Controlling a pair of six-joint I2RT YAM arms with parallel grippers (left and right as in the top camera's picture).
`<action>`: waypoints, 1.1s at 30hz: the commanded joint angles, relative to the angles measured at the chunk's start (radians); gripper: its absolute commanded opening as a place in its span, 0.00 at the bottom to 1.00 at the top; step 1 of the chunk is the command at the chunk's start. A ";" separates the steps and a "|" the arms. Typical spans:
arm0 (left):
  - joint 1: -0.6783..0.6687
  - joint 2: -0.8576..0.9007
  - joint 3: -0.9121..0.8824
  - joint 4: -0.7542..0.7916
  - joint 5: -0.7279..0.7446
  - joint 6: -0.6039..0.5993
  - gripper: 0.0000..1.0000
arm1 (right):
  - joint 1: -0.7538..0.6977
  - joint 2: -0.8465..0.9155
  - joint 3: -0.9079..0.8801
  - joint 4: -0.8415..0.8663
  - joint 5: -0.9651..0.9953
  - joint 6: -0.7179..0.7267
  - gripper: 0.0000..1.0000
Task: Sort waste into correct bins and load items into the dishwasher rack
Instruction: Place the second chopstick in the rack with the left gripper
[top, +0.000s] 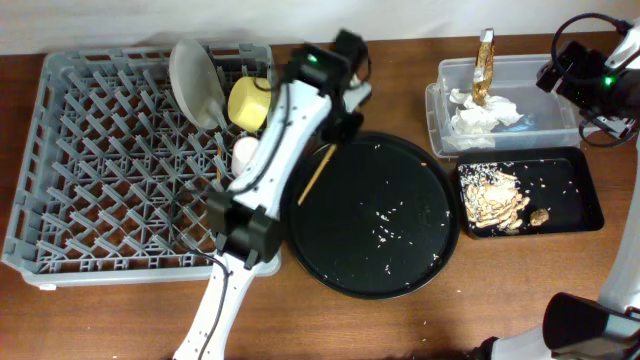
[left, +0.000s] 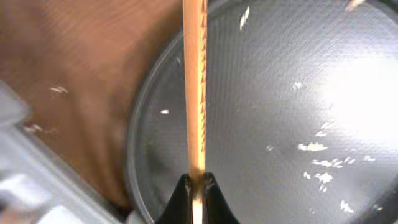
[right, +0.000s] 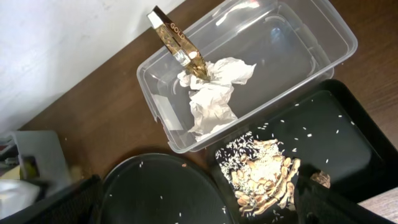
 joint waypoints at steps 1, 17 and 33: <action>0.092 -0.056 0.227 -0.021 -0.047 -0.030 0.00 | -0.003 -0.001 0.006 0.003 0.013 -0.011 0.98; 0.439 -0.249 -0.520 0.173 -0.263 -0.124 0.00 | -0.003 -0.001 0.007 0.003 0.013 -0.011 0.98; 0.435 -0.631 -0.462 0.253 -0.036 -0.124 0.55 | -0.003 -0.001 0.007 0.003 0.013 -0.011 0.98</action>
